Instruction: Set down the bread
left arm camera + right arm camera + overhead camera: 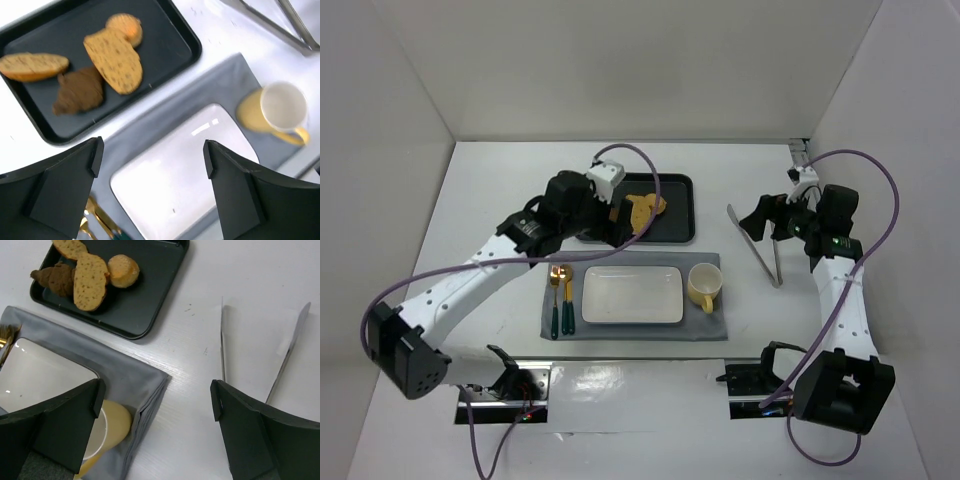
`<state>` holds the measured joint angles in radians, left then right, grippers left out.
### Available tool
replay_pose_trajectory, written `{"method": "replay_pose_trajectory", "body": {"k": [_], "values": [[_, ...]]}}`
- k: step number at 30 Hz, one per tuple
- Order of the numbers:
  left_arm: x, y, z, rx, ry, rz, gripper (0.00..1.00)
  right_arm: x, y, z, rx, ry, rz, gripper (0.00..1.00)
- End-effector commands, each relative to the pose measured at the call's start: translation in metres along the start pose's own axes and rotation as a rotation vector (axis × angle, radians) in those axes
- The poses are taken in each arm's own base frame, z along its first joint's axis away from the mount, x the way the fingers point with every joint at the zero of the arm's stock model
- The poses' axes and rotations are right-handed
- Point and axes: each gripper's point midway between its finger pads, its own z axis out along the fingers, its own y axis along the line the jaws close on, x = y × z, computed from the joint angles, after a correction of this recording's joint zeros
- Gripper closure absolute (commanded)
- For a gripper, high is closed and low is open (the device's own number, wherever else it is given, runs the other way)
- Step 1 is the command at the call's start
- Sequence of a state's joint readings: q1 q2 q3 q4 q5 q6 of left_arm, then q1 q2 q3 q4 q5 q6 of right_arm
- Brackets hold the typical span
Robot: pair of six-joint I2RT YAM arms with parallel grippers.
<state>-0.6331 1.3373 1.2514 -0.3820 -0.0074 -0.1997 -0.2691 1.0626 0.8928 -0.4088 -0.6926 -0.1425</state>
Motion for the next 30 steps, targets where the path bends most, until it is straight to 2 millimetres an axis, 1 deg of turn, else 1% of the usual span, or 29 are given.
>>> {"method": "replay_pose_trajectory", "body": {"k": [1, 2, 3, 4, 5, 6, 7, 8, 9, 10, 11, 12, 13, 14, 15, 16, 17, 20, 21, 22, 23, 24, 25, 27, 28, 30], "values": [[0.001, -0.01, -0.014, 0.063, -0.063, -0.015, 0.0, -0.024, -0.012, -0.002, 0.068, -0.079, -0.067, 0.0], [0.005, -0.009, -0.021, 0.065, -0.076, -0.014, 0.0, -0.016, -0.013, -0.001, 0.059, -0.064, -0.088, 0.0], [0.007, -0.007, -0.025, 0.057, -0.082, -0.014, 0.0, -0.015, -0.016, -0.002, 0.075, -0.067, -0.138, 0.0], [0.01, -0.007, -0.028, 0.057, -0.084, -0.014, 0.0, -0.01, -0.027, 0.0, 0.126, -0.061, -0.136, 0.02], [0.01, -0.011, -0.032, 0.067, -0.096, -0.009, 0.0, -0.009, -0.033, 0.0, 0.153, -0.062, -0.148, 0.15], [0.013, -0.01, -0.038, 0.068, -0.107, -0.009, 0.0, -0.003, -0.041, 0.004, 0.178, -0.038, -0.142, 0.88], [0.014, -0.008, -0.041, 0.057, -0.114, -0.009, 0.0, 0.001, -0.056, 0.003, 0.251, -0.015, -0.131, 1.0], [0.011, -0.012, -0.046, 0.067, -0.127, -0.005, 0.0, 0.003, -0.061, 0.003, 0.27, 0.001, -0.14, 1.0], [0.015, -0.007, -0.048, 0.039, -0.123, -0.007, 0.0, 0.009, -0.067, 0.007, 0.28, 0.027, -0.146, 1.0], [0.009, -0.007, -0.055, 0.042, -0.149, -0.006, 0.0, 0.014, -0.072, 0.008, 0.285, 0.054, -0.185, 0.85], [0.006, -0.009, -0.06, 0.042, -0.164, -0.003, 0.0, 0.02, -0.072, 0.01, 0.264, 0.08, -0.205, 0.52], [0.01, -0.013, -0.063, 0.052, -0.166, -0.007, 0.0, 0.033, -0.074, 0.013, 0.252, 0.128, -0.205, 0.22], [0.006, -0.011, -0.068, 0.044, -0.184, -0.008, 0.0, 0.035, -0.08, 0.013, 0.261, 0.148, -0.248, 0.06], [0.006, -0.015, -0.075, 0.058, -0.202, -0.003, 0.0, 0.038, -0.083, 0.014, 0.271, 0.161, -0.259, 0.0], [0.004, -0.017, -0.079, 0.059, -0.214, 0.0, 0.0, 0.041, -0.086, 0.014, 0.281, 0.169, -0.272, 0.0], [0.005, -0.017, -0.081, 0.06, -0.224, 0.009, 0.0, 0.049, -0.089, 0.017, 0.276, 0.183, -0.281, 0.0], [0.0, -0.017, -0.084, 0.062, -0.243, 0.009, 0.0, 0.055, -0.093, 0.019, 0.281, 0.199, -0.287, 0.0], [0.003, -0.019, -0.085, 0.074, -0.242, 0.01, 0.0, 0.067, -0.102, 0.028, 0.283, 0.237, -0.277, 0.0], [0.003, -0.019, -0.085, 0.076, -0.241, 0.001, 0.0, 0.065, -0.106, 0.03, 0.293, 0.236, -0.279, 0.0], [0.003, -0.021, -0.085, 0.085, -0.24, 0.002, 0.0, 0.071, -0.11, 0.035, 0.287, 0.253, -0.269, 0.0], [0.004, -0.024, -0.085, 0.094, -0.239, 0.007, 0.0, 0.07, -0.113, 0.036, 0.295, 0.258, -0.268, 0.0], [0.004, -0.024, -0.085, 0.094, -0.239, 0.007, 0.0, 0.074, -0.115, 0.038, 0.29, 0.272, -0.27, 0.0], [0.0, -0.027, -0.087, 0.105, -0.246, 0.008, 0.0, 0.08, -0.118, 0.043, 0.285, 0.286, -0.261, 0.0], [0.0, -0.027, -0.087, 0.105, -0.246, 0.008, 0.0, 0.081, -0.122, 0.047, 0.283, 0.291, -0.269, 0.0], [0.0, -0.027, -0.087, 0.105, -0.246, 0.008, 0.0, 0.085, -0.126, 0.05, 0.292, 0.302, -0.265, 0.0], [-0.001, -0.029, -0.09, 0.117, -0.254, 0.009, 0.0, 0.089, -0.129, 0.053, 0.287, 0.314, -0.268, 0.0]]}}
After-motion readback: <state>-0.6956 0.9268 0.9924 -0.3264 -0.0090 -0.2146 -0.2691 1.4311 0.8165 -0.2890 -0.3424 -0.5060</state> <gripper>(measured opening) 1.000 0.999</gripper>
